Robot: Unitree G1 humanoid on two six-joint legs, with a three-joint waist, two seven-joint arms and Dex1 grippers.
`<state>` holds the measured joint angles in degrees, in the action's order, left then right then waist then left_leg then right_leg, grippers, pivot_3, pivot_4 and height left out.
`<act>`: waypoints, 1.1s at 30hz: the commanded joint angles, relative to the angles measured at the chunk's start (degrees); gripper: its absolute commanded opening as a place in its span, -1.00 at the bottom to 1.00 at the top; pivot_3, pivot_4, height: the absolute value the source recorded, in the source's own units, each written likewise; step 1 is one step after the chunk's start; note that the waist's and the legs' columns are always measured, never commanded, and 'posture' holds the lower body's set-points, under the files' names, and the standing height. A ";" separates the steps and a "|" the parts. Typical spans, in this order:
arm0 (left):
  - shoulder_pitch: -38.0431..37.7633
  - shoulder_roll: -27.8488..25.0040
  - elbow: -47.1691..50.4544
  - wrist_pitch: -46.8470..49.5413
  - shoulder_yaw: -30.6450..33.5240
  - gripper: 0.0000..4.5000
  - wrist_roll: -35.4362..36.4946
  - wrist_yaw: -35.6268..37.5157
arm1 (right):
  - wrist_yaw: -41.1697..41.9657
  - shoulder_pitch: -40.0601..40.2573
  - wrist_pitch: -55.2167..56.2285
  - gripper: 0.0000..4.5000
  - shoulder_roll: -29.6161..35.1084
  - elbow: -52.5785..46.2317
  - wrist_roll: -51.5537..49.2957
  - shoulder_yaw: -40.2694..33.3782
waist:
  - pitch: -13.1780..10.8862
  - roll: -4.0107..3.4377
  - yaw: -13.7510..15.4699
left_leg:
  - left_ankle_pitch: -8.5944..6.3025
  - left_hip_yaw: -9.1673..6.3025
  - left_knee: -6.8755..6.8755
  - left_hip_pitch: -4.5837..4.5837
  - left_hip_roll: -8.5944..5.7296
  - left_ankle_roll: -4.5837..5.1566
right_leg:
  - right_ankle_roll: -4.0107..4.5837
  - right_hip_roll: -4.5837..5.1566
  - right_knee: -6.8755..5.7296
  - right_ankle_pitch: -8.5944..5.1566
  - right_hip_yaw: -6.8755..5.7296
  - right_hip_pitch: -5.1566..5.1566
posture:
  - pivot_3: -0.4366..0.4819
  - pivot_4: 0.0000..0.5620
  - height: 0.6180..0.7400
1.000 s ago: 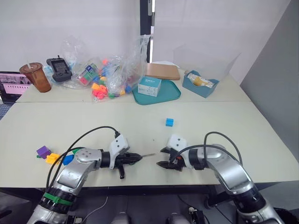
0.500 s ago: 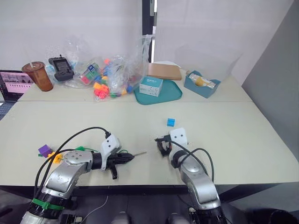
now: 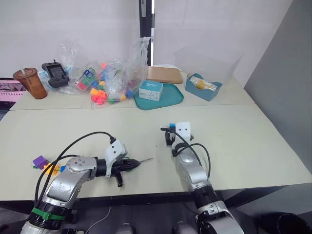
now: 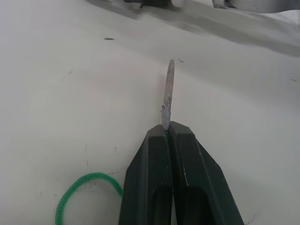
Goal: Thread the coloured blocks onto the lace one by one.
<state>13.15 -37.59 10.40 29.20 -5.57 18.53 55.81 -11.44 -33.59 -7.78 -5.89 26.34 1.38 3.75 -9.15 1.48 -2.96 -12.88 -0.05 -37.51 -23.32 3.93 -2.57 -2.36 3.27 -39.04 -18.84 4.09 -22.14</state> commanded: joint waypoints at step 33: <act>3.47 1.77 -0.74 0.32 0.79 -1.00 1.27 -0.21 | 14.02 36.35 -28.46 -0.47 7.64 -59.36 -5.08 17.29 | -0.01 -0.01 0.51 | 0.17 -0.04 0.48 -0.27 -0.03 -0.17 | -0.01 0.00 0.32 -0.01 -0.06 -0.22 | -0.05 -0.47 1.00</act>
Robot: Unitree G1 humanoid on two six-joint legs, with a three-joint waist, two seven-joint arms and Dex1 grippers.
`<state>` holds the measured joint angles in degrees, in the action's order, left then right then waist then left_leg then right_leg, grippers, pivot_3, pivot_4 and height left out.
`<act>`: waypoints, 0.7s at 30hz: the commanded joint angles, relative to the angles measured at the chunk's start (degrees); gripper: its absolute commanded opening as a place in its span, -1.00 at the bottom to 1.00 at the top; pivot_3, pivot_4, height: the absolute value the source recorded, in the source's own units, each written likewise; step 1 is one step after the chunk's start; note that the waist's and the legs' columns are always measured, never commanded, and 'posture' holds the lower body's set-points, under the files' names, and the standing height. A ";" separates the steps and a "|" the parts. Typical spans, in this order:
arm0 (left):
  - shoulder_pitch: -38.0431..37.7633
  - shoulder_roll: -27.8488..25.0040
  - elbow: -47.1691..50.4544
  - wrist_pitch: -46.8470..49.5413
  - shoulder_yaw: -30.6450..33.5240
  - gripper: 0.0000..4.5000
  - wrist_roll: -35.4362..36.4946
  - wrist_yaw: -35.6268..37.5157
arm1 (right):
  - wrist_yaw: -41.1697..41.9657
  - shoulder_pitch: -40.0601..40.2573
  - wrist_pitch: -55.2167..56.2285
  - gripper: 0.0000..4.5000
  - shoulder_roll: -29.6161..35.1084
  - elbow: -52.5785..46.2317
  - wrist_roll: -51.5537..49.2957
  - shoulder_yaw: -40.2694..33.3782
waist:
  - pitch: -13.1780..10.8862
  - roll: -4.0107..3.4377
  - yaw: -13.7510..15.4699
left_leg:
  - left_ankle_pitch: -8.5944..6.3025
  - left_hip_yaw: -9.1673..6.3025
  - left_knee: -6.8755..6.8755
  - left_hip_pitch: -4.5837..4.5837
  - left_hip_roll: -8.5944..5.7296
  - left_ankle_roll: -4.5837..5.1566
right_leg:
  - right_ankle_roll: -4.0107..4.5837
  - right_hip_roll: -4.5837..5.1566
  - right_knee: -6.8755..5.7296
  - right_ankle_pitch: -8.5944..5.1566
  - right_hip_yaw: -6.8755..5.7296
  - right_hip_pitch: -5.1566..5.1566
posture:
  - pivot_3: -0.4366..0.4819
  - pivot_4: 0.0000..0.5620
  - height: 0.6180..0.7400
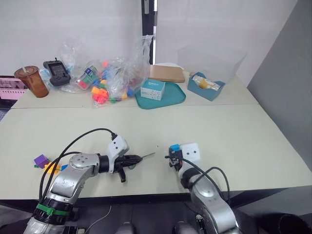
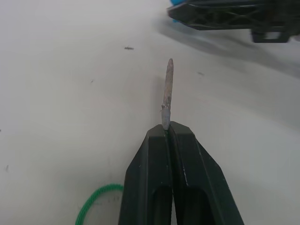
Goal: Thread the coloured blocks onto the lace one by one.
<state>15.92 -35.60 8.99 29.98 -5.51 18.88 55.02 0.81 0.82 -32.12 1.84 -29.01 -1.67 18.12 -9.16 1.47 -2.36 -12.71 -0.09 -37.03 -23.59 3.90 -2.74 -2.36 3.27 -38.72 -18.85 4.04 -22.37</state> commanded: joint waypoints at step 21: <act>-5.43 -8.01 7.48 2.17 4.48 -1.00 4.23 3.65 | 19.92 -4.96 -15.93 0.99 14.34 -16.28 -12.39 -1.78 | 0.00 0.05 0.08 | 0.00 -0.01 0.00 -0.01 -0.01 0.00 | 0.01 0.01 0.06 0.00 -0.01 0.03 | -0.05 -0.47 1.00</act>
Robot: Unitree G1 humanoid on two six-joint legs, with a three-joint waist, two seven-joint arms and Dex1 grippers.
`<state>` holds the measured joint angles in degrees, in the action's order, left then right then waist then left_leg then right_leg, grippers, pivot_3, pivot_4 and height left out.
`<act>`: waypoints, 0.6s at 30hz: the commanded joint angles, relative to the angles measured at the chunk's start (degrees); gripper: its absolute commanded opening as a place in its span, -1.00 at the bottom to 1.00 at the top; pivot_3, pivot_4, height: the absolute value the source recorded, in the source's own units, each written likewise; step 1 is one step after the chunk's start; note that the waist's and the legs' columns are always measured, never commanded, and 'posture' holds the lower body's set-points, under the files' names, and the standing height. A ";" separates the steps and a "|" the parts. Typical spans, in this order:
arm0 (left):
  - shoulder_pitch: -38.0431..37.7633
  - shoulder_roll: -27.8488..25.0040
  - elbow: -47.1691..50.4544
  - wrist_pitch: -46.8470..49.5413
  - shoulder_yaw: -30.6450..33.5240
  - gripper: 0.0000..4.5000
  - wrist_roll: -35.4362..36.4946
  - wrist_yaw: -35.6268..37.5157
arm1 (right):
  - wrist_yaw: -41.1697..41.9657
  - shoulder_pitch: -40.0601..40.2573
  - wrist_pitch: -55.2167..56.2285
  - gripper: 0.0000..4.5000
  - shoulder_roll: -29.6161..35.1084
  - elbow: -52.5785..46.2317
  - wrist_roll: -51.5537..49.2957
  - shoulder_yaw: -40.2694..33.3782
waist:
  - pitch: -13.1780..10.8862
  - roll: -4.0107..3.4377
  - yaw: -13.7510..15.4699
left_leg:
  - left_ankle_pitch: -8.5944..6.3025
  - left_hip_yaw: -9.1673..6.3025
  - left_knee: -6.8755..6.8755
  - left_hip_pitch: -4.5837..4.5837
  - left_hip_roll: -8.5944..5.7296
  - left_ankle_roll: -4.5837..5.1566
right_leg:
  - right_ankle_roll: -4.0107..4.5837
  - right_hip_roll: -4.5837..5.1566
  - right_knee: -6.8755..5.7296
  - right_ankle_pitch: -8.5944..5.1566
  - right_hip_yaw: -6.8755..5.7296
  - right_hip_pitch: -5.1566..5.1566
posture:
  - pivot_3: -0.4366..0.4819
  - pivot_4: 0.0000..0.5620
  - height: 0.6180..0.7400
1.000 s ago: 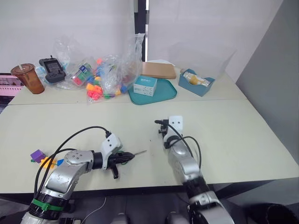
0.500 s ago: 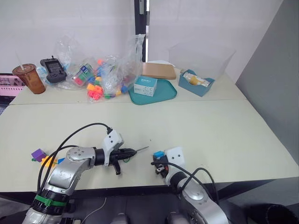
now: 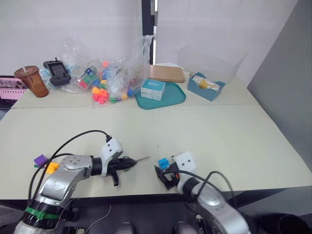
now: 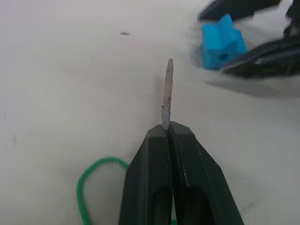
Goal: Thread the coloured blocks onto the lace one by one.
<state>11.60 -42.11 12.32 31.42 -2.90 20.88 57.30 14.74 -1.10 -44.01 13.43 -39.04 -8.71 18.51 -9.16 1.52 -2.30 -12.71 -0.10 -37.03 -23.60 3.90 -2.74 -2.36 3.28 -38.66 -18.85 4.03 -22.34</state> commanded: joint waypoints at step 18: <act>-6.91 -5.15 17.31 9.49 2.49 -1.00 8.33 -0.38 | 62.25 -43.00 40.62 0.99 19.82 47.15 1.87 12.55 | -0.03 0.01 0.07 | -0.01 0.01 -0.08 0.07 -0.02 0.03 | 0.00 0.02 0.12 0.00 -0.02 0.11 | -0.05 -0.47 1.00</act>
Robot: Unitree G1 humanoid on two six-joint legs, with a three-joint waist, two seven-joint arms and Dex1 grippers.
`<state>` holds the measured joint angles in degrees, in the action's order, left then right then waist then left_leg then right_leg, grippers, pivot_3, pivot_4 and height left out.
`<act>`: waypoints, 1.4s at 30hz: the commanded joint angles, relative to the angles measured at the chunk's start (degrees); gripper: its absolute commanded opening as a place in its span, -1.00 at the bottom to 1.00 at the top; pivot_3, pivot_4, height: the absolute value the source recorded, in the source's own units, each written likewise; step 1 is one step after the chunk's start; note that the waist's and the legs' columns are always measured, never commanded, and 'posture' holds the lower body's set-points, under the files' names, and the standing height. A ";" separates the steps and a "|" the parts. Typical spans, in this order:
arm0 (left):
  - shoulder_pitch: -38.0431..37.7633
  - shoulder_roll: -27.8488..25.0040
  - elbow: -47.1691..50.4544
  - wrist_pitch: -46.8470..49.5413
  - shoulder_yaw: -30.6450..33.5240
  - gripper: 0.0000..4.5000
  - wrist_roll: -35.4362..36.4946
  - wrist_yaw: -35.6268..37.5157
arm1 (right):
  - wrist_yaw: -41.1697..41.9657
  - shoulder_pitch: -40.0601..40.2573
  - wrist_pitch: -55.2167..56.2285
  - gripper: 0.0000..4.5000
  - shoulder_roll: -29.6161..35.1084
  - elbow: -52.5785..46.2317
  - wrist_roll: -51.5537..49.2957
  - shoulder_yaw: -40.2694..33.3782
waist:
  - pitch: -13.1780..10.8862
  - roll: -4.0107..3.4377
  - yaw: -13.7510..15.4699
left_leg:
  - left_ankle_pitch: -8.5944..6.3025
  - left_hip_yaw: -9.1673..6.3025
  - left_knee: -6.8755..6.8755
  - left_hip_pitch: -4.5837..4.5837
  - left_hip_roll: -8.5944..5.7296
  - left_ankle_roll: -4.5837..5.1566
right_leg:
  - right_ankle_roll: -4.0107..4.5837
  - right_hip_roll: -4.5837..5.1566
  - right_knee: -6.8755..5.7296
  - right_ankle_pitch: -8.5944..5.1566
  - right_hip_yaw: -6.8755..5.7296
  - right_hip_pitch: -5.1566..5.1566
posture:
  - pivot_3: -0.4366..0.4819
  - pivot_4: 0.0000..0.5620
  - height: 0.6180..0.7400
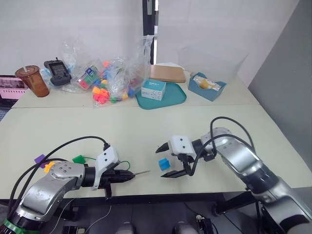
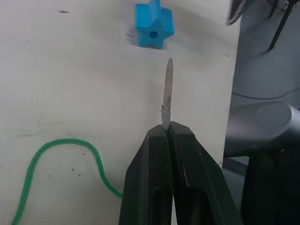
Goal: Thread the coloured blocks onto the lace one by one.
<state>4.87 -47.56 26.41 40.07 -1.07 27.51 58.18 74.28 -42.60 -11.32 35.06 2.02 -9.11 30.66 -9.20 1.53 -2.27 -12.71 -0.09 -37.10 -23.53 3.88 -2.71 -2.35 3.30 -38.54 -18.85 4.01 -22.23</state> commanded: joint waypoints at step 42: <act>8.53 6.59 -0.74 0.42 -9.02 -1.00 -4.09 -8.79 | 1.29 4.10 4.10 -0.39 -5.36 7.92 8.55 -4.80 | 0.00 -0.01 1.42 | 0.00 0.03 -0.26 0.08 -0.01 -0.01 | 0.00 0.00 -0.35 0.01 0.04 0.03 | -0.05 -0.47 1.00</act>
<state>12.89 -40.96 24.83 40.39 -10.15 23.30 49.38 75.80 -39.01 -6.64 29.27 11.07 -0.93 26.33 -9.20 1.52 -0.84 -12.71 -0.07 -37.36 -23.45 3.86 -2.72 -2.35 3.30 -38.89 -18.84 4.05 -22.20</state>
